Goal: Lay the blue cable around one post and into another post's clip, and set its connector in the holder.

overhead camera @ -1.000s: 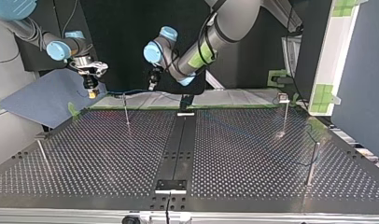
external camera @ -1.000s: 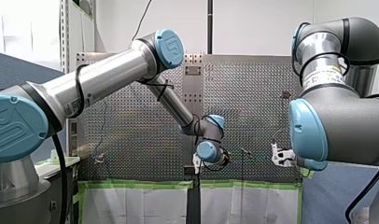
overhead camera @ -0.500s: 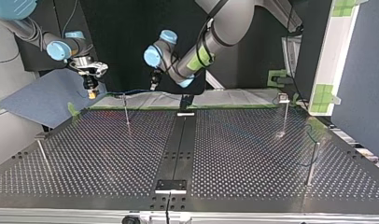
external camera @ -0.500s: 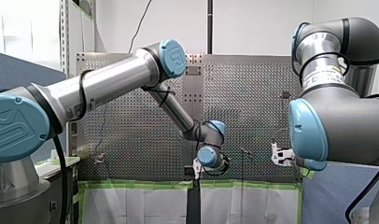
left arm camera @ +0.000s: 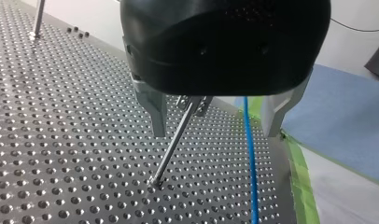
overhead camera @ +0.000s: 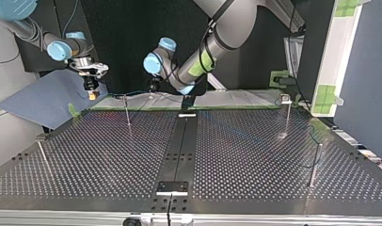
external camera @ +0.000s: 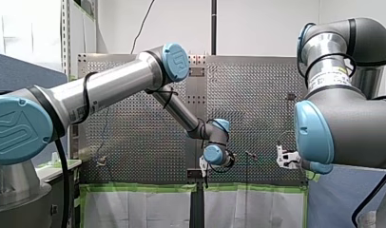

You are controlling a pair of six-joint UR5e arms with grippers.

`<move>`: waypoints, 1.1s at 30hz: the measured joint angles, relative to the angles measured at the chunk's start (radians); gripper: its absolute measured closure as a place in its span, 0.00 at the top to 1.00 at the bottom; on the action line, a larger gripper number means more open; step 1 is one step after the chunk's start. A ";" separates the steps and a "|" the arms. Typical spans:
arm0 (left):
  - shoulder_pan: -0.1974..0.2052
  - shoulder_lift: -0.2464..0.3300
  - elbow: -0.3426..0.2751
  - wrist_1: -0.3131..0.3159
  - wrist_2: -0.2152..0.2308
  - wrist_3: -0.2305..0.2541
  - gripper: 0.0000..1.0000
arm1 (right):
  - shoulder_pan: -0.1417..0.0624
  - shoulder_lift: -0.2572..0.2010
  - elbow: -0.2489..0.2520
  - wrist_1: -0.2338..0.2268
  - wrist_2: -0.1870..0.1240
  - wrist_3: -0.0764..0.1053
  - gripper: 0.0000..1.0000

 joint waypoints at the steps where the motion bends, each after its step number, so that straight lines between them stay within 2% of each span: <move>1: 0.001 0.000 0.000 0.000 0.001 -0.002 1.00 | 0.000 0.000 0.000 0.000 0.000 0.000 0.00; 9: 0.008 0.000 0.000 0.006 0.001 0.003 1.00 | 0.001 0.000 0.000 0.000 0.000 0.000 0.00; 18: 0.012 -0.001 -0.002 0.026 -0.007 0.056 1.00 | 0.001 0.000 0.000 -0.001 0.000 0.001 0.00; 33: 0.017 -0.038 0.034 0.043 -0.017 0.096 1.00 | 0.001 -0.001 0.000 -0.002 0.002 0.001 0.00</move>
